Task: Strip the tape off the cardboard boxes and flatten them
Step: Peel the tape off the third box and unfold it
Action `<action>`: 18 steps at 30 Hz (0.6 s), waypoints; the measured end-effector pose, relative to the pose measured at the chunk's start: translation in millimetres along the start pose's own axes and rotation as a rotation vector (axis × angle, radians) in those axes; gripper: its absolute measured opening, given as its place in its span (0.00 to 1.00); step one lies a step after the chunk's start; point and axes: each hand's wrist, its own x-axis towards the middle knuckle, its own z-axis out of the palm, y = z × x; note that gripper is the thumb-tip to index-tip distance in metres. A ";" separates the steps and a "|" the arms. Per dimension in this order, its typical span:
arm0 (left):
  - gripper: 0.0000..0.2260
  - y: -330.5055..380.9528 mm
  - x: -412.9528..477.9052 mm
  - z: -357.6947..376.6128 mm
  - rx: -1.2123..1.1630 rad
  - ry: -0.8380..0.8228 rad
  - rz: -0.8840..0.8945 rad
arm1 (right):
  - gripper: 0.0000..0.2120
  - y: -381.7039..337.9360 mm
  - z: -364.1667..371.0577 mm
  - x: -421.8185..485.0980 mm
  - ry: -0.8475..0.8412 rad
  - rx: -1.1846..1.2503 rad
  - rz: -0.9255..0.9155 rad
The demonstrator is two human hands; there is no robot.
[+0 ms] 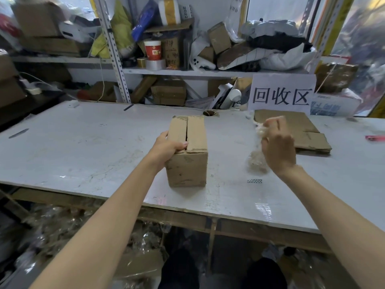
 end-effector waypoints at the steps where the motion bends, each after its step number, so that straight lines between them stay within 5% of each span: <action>1: 0.30 -1.0 0.5 0.3 0.010 -0.001 0.003 | 0.11 3.8 6.3 -8.5 -0.150 -0.048 -0.065; 3: 0.30 -1.9 0.3 0.6 0.033 -0.008 0.009 | 0.11 11.9 17.8 -25.9 -0.461 -0.178 -0.069; 6: 0.31 -2.9 -1.1 0.4 0.153 0.040 0.023 | 0.18 11.3 24.7 -35.2 -0.686 -0.068 0.216; 9: 0.29 0.2 -4.1 0.0 0.439 0.212 0.058 | 0.25 -0.1 22.3 -23.6 -0.699 0.173 0.356; 12: 0.24 10.2 -9.0 -2.9 0.629 0.299 0.102 | 0.20 -21.7 19.1 -14.2 -0.543 0.184 0.209; 15: 0.22 24.0 -14.5 -8.3 0.723 0.231 0.077 | 0.18 -65.8 17.3 -8.1 -0.540 0.413 0.191; 18: 0.21 35.9 -23.0 -13.3 0.710 0.132 0.008 | 0.35 -111.3 19.4 2.2 -0.626 0.578 0.323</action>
